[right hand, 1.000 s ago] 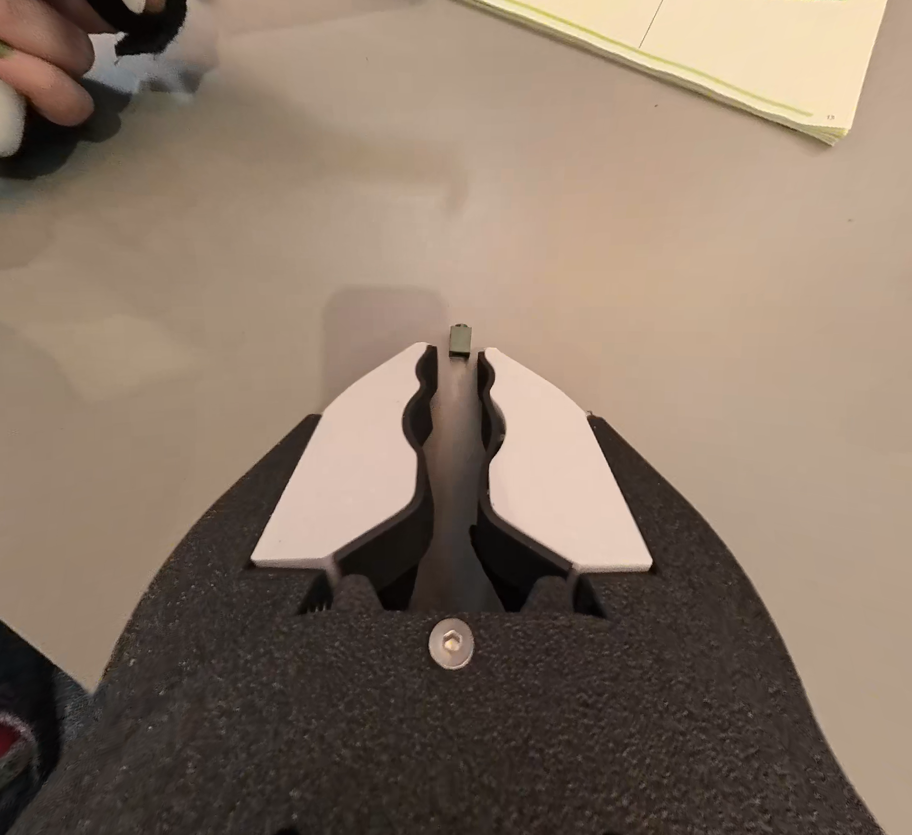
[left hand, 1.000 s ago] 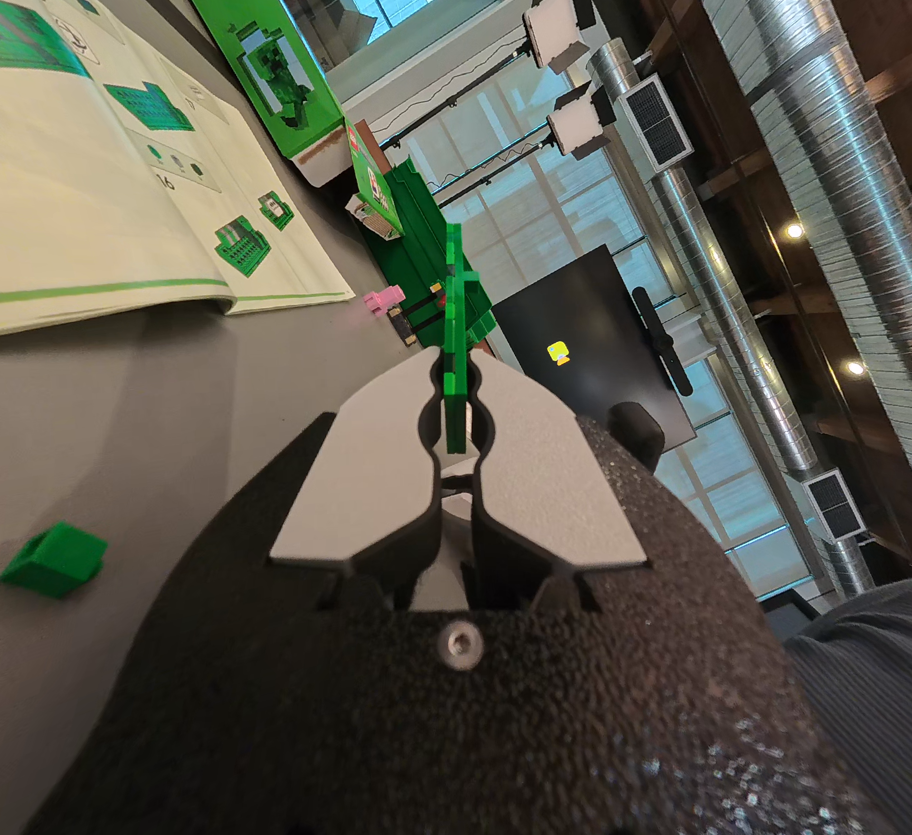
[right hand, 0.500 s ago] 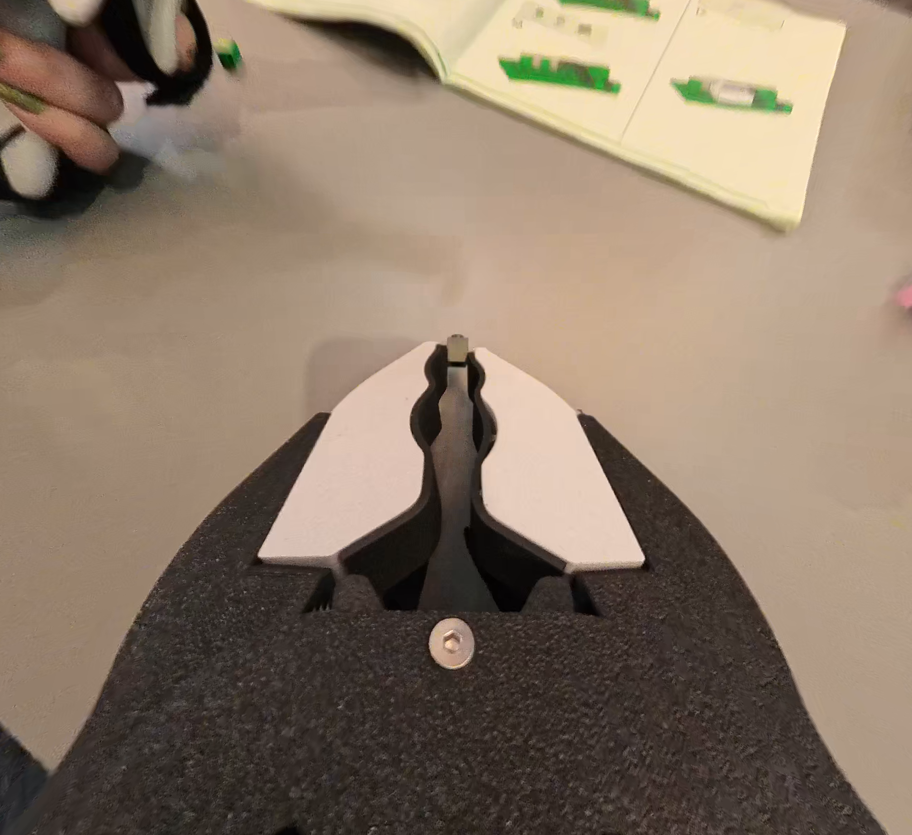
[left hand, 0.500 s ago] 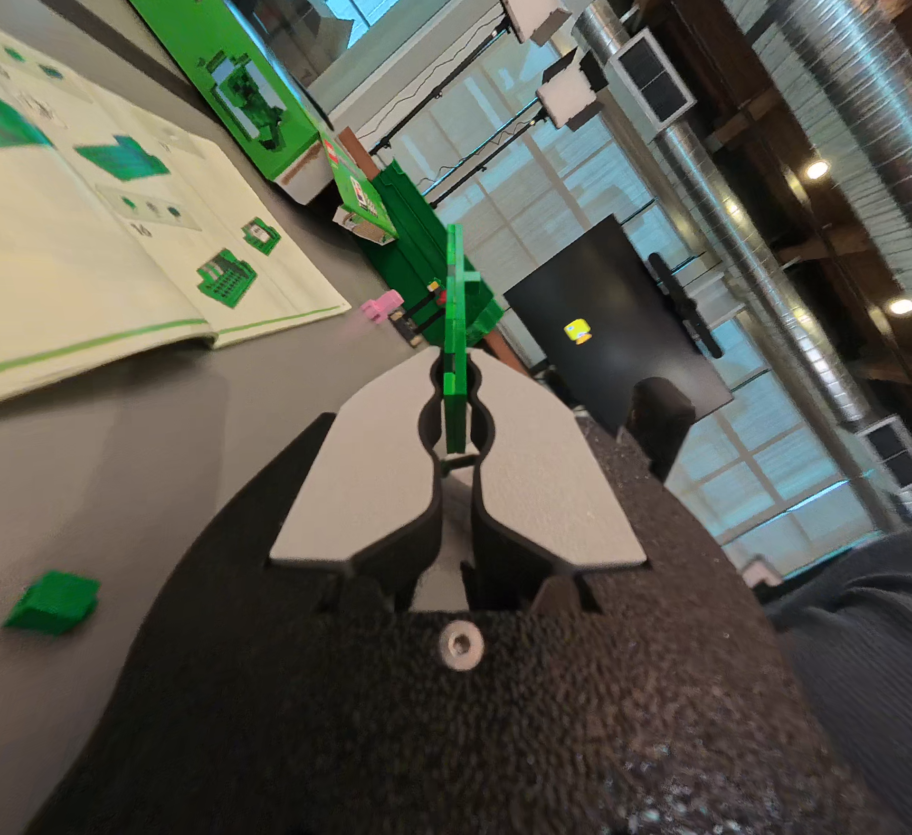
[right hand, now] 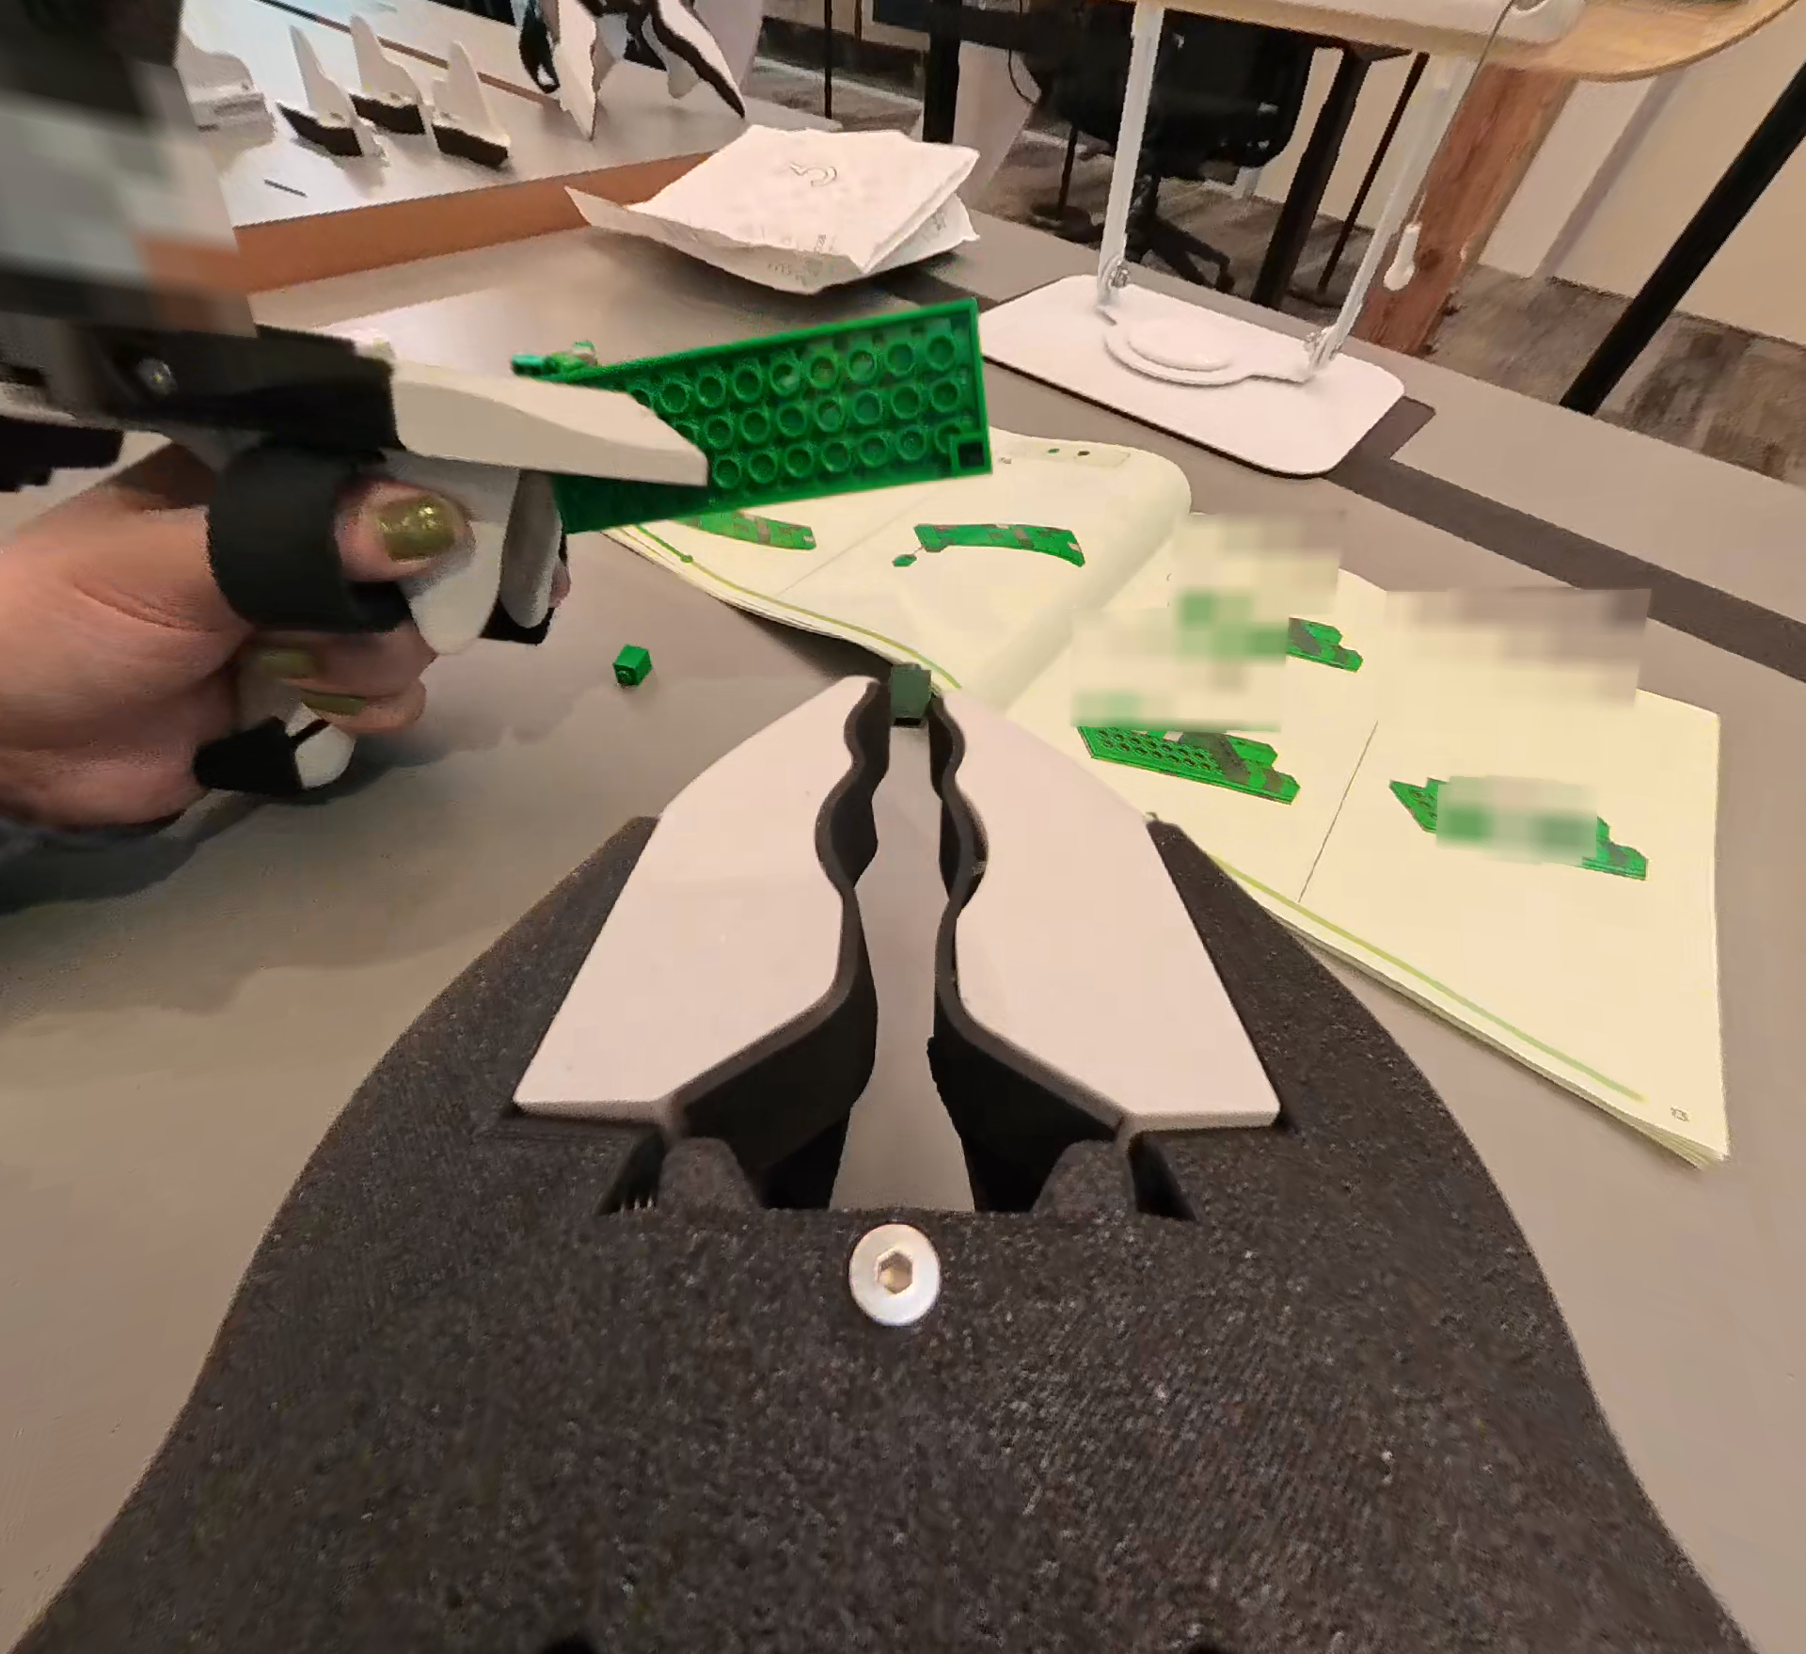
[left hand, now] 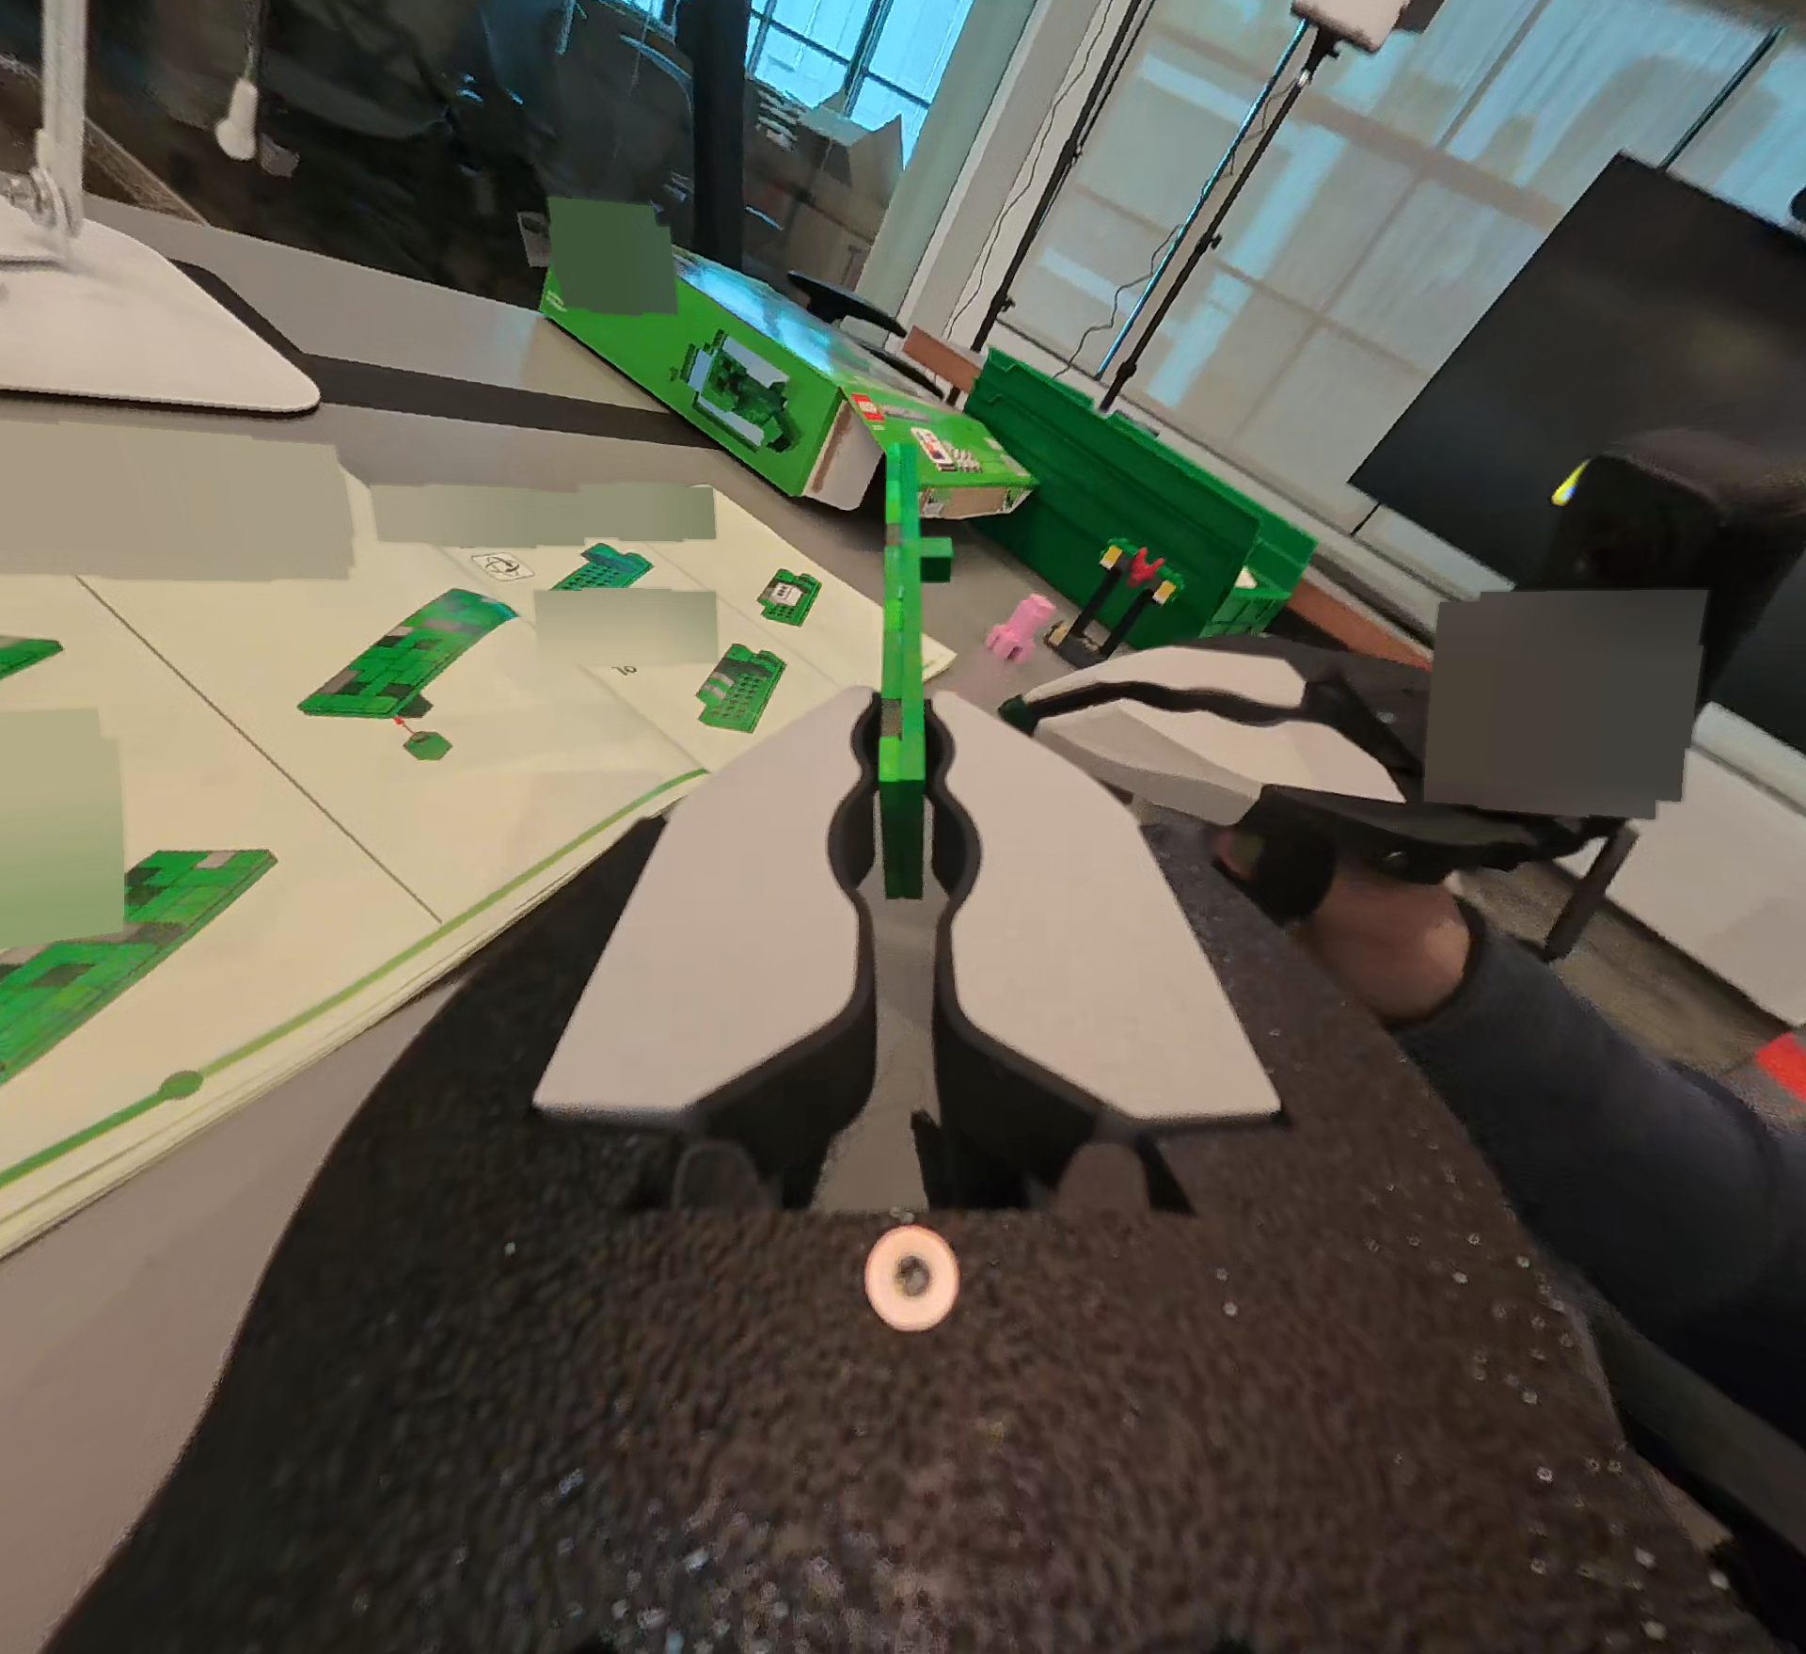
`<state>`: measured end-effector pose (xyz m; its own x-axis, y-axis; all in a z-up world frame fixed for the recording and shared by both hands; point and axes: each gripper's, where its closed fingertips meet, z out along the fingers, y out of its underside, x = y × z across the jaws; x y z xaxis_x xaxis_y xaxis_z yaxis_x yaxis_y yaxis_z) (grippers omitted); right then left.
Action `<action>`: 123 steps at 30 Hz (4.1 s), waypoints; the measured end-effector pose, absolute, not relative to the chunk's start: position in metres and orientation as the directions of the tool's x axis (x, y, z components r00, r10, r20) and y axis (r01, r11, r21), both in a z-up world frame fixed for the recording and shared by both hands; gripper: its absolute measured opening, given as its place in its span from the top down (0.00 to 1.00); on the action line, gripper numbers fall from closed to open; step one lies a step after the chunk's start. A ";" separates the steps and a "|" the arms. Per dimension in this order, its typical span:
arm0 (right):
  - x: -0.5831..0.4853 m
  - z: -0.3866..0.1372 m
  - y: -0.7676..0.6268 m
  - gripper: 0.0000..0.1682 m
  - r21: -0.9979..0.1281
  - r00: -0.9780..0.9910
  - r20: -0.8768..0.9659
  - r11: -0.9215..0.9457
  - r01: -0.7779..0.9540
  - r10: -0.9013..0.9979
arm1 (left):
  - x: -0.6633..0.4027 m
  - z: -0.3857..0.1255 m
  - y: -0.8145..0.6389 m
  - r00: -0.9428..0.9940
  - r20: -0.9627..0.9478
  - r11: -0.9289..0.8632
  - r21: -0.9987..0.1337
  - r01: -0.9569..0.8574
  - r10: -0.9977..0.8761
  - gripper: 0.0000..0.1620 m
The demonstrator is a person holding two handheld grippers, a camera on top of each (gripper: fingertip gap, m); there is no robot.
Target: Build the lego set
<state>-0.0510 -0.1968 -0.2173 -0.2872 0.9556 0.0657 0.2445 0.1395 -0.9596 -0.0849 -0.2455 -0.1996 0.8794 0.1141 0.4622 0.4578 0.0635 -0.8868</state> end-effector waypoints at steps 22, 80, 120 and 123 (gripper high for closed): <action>-0.053 -0.225 -0.190 0.95 -0.966 -0.158 0.104 0.137 0.218 0.982 | -0.065 -0.220 -0.232 0.983 0.085 -0.173 -0.978 0.113 0.163 0.96; -0.014 -0.266 -0.175 0.95 -0.666 -0.455 0.277 0.511 0.544 0.846 | -0.065 -0.214 -0.233 0.983 0.015 -0.142 -0.989 0.042 0.183 0.97; -0.001 -0.292 -0.180 0.92 -0.736 -0.455 0.019 0.321 0.596 0.890 | -0.063 -0.217 -0.231 0.987 0.038 -0.158 -0.985 0.063 0.158 0.96; -0.001 -0.292 -0.181 0.95 -0.735 -0.461 0.024 0.328 0.593 0.887 | -0.063 -0.217 -0.231 0.987 0.037 -0.159 -0.985 0.063 0.156 0.96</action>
<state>-0.0011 -0.1811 -0.2917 -0.4609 0.8871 0.0239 0.5934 0.3281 -0.7350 -0.0631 -0.2308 -0.2169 0.9870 0.1562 0.0374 0.0626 -0.1594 -0.9852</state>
